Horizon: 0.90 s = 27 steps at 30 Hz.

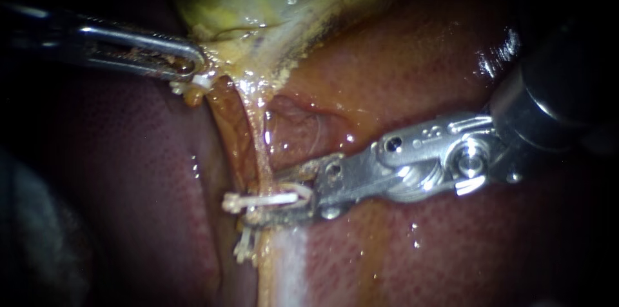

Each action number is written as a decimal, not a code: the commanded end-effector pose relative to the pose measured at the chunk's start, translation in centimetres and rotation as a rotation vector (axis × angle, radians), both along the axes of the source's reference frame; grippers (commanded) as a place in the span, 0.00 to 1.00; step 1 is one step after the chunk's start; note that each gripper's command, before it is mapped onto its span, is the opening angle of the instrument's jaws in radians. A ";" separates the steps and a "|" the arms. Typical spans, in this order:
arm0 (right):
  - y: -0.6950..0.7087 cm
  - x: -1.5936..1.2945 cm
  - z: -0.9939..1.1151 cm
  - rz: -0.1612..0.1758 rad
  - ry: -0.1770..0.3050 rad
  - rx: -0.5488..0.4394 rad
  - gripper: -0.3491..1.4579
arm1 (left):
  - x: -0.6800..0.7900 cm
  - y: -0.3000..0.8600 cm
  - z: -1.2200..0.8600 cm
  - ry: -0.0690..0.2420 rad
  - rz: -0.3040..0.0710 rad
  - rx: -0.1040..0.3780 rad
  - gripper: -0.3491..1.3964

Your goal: Clipping second clip right tube

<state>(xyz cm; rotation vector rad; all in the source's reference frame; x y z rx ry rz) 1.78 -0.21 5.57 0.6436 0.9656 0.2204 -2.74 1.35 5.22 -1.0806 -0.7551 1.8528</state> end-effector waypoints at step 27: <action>0.08 -0.10 0.26 0.201 0.129 0.350 0.47 | 0.01 0.00 0.00 0.000 0.000 0.000 0.00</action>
